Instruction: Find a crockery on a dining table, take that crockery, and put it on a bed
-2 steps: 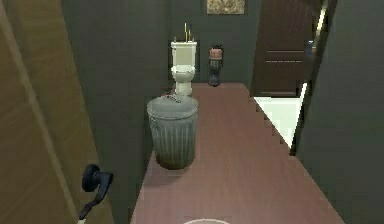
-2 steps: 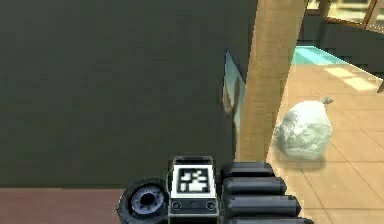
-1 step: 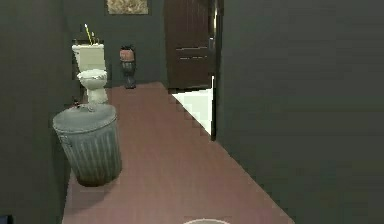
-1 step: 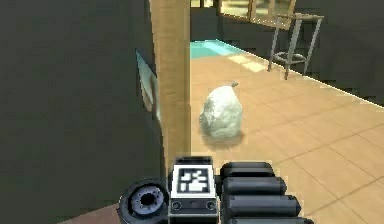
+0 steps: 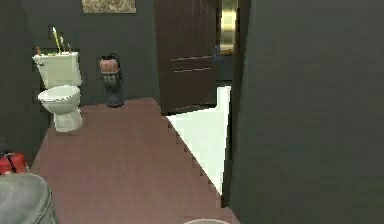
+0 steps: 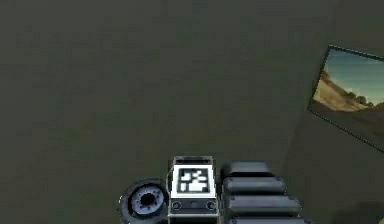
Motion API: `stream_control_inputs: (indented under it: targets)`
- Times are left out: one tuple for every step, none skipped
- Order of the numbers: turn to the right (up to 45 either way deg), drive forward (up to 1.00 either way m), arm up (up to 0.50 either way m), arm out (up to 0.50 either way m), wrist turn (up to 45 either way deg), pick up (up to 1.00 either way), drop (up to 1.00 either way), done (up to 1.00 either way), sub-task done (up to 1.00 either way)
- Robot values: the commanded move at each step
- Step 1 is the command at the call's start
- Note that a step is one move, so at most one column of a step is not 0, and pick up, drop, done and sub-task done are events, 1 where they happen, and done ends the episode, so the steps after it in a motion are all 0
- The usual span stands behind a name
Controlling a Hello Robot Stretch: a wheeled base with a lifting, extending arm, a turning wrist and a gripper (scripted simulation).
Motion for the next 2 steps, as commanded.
stream_control_inputs:
  targets:
    - [0.0, 0.85, 0.00, 0.00, 0.0, 0.00, 0.00, 0.00, 0.00]
    - [-18.0, 0.00, 0.00, 0.00, 0.0, 0.00, 0.00, 0.00, 0.00]
